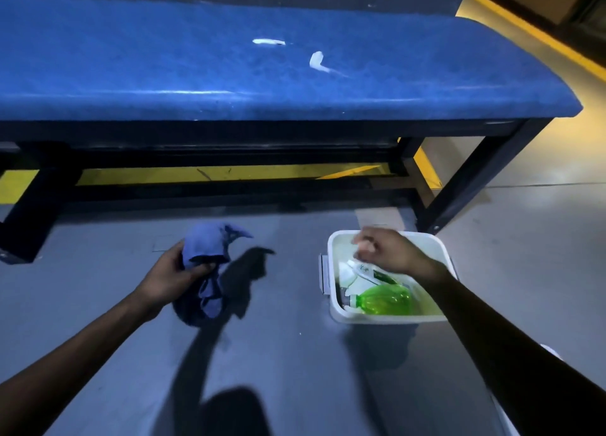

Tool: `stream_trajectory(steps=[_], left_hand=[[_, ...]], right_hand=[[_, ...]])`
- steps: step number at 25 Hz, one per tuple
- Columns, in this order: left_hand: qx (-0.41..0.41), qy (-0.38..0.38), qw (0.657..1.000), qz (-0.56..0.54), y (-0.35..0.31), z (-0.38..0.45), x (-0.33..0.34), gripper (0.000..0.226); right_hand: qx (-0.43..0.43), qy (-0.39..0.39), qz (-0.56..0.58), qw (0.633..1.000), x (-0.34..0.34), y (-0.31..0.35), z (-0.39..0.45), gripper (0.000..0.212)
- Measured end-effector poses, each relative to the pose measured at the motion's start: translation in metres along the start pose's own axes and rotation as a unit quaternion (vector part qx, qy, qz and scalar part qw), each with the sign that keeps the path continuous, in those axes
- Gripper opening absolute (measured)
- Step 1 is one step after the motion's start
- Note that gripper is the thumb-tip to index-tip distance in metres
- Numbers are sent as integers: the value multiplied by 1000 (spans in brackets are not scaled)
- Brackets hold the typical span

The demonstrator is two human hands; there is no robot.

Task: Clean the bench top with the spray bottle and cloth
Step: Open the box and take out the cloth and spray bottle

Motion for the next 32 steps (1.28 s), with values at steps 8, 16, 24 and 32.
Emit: stream_trajectory(steps=[8,16,24,32], left_hand=[[-128,18,953,274,119,9,-34,35],[-169,37,940,294,97,7,-55,99],[73,201,935,282,-52,50,25,96],[214,238,939,127,-114,4,72,109]], right_hand=[[71,79,-307,946,106,-82,7,65],[40,92,-357,929,103,-79,10,58],[83,-25,6,996,-9,-77,-41,66],[-156,-41,203,966,-19,137,-58,42]])
Point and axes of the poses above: each hand's wrist, its own z-axis towards the middle knuckle, its own x-axis out of the palm, y = z × x, the point moved 7 cm from there along z, towards the middle knuckle, and after that the axes turned 8 degrees about x, right-handed, at the moved point
